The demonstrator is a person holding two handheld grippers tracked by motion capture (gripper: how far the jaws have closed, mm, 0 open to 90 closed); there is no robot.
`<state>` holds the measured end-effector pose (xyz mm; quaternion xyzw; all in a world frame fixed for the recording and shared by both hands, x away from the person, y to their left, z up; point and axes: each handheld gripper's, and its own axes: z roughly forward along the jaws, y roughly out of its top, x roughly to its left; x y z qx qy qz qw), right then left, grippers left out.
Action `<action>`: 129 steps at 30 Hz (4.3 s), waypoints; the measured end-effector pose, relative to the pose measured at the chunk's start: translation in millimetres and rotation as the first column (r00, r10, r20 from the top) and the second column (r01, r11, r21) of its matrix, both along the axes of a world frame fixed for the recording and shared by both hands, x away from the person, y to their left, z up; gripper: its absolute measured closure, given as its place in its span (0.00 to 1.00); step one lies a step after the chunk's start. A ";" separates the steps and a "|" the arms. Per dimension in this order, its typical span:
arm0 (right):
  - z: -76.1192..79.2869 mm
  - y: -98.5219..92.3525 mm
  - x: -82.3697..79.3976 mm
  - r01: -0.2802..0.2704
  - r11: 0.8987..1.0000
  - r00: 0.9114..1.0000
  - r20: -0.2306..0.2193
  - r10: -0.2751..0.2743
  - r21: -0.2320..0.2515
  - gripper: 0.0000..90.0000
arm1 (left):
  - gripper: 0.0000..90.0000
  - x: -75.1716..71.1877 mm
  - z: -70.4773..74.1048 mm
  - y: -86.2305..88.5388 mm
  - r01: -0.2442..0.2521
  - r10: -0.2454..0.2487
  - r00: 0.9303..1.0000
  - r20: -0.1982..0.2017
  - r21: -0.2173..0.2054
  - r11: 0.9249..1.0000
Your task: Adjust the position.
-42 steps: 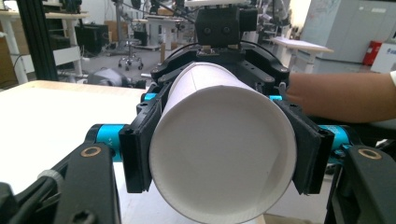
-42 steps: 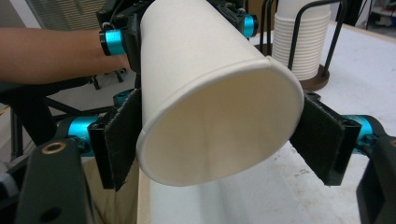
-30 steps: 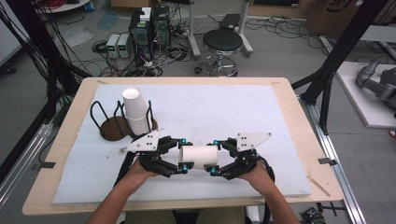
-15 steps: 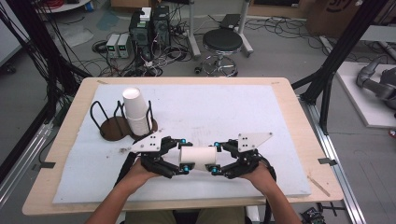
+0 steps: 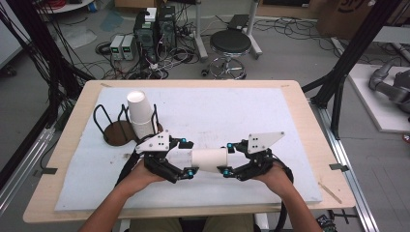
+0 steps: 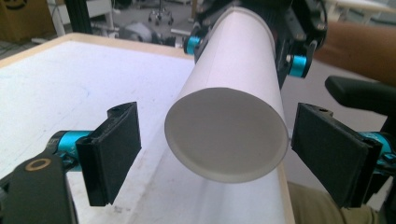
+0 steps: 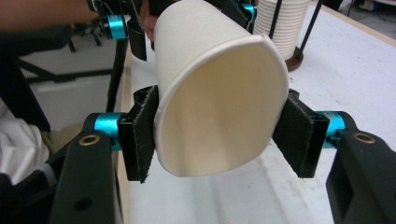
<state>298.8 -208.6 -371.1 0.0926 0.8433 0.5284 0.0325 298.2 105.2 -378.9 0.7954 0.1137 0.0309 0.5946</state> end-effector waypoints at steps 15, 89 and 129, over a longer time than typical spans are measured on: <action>41.3 21.0 8.8 -0.025 0.962 0.996 0.078 0.048 -0.273 0.40 | 0.18 5.5 16.9 -6.6 0.045 -0.049 0.999 0.018 0.176 0.983; 46.2 8.6 7.7 0.128 0.990 0.992 0.030 -0.126 -0.061 0.24 | 0.41 12.1 -12.6 -12.6 0.027 -0.024 1.000 -0.016 0.175 0.984; -21.7 -74.2 -0.9 0.485 0.872 0.872 0.039 -0.488 0.057 0.23 | 0.40 10.2 -25.1 19.7 -0.092 0.108 0.991 0.081 -0.186 0.978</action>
